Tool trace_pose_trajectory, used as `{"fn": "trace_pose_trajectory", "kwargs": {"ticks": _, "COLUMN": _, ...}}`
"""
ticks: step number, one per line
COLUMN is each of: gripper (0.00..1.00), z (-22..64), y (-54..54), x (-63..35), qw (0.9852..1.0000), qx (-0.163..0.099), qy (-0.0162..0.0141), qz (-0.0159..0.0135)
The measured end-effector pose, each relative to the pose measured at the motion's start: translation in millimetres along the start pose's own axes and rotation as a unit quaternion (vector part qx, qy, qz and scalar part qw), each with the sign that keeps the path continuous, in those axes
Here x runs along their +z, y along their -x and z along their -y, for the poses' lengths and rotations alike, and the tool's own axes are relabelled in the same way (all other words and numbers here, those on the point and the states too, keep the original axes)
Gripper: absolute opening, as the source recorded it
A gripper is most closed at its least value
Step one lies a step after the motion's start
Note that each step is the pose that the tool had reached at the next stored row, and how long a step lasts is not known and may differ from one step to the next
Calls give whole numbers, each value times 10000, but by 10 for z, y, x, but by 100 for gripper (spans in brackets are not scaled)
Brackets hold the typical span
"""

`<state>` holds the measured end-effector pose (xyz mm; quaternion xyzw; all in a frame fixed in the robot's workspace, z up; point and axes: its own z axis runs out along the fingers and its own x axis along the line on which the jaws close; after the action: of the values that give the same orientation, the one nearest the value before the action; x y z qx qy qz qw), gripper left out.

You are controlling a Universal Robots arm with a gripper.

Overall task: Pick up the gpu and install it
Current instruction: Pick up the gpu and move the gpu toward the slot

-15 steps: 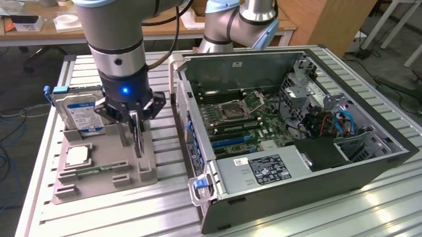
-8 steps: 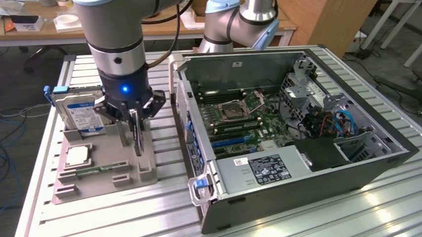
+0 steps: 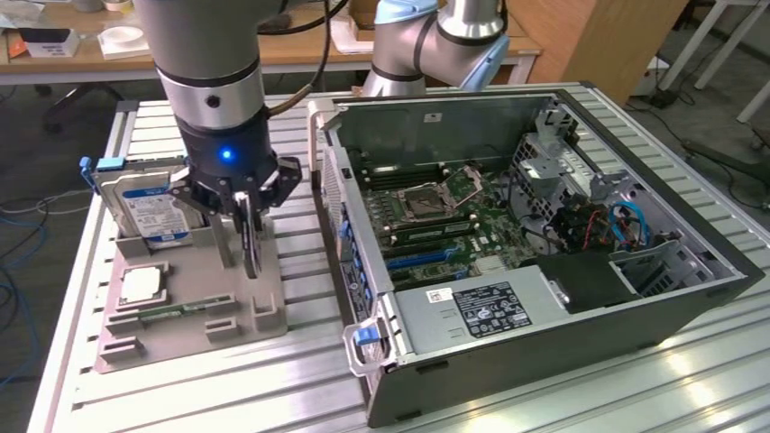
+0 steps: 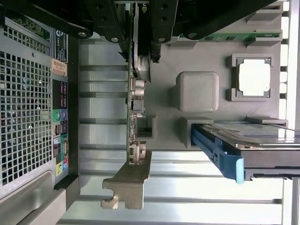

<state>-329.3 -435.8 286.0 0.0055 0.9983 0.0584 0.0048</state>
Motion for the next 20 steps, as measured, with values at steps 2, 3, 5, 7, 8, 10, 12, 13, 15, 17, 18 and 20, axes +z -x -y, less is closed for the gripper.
{"fn": "trace_pose_trajectory", "kwargs": {"ticks": 2, "gripper": 27, "z": -2, "y": 0, "x": -20, "qw": 10000, "qx": 1, "qy": 27, "qz": 0}}
{"fn": "trace_pose_trajectory", "kwargs": {"ticks": 3, "gripper": 27, "z": -4, "y": 0, "x": -30, "qw": 10000, "qx": 1, "qy": 39, "qz": -1}}
{"fn": "trace_pose_trajectory", "kwargs": {"ticks": 5, "gripper": 27, "z": -6, "y": 0, "x": -52, "qw": 10000, "qx": 1, "qy": 50, "qz": 0}}
{"fn": "trace_pose_trajectory", "kwargs": {"ticks": 7, "gripper": 27, "z": -8, "y": 1, "x": -72, "qw": 10000, "qx": 0, "qy": 51, "qz": 0}}
{"fn": "trace_pose_trajectory", "kwargs": {"ticks": 8, "gripper": 27, "z": -9, "y": 1, "x": -81, "qw": 10000, "qx": 1, "qy": 51, "qz": -1}}
{"fn": "trace_pose_trajectory", "kwargs": {"ticks": 10, "gripper": 27, "z": -10, "y": 2, "x": -93, "qw": 10000, "qx": 0, "qy": 43, "qz": 0}}
{"fn": "trace_pose_trajectory", "kwargs": {"ticks": 12, "gripper": 27, "z": -12, "y": 1, "x": -101, "qw": 10000, "qx": 0, "qy": 5, "qz": 1}}
{"fn": "trace_pose_trajectory", "kwargs": {"ticks": 13, "gripper": 27, "z": -12, "y": 1, "x": -106, "qw": 10000, "qx": -1, "qy": -31, "qz": 0}}
{"fn": "trace_pose_trajectory", "kwargs": {"ticks": 15, "gripper": 27, "z": -13, "y": 1, "x": -112, "qw": 9999, "qx": -2, "qy": -102, "qz": 1}}
{"fn": "trace_pose_trajectory", "kwargs": {"ticks": 17, "gripper": 27, "z": -14, "y": 1, "x": -122, "qw": 9999, "qx": -2, "qy": -153, "qz": 1}}
{"fn": "trace_pose_trajectory", "kwargs": {"ticks": 18, "gripper": 27, "z": -14, "y": 1, "x": -129, "qw": 9999, "qx": -2, "qy": -169, "qz": 0}}
{"fn": "trace_pose_trajectory", "kwargs": {"ticks": 20, "gripper": 27, "z": -16, "y": 1, "x": -138, "qw": 9998, "qx": -2, "qy": -198, "qz": 2}}
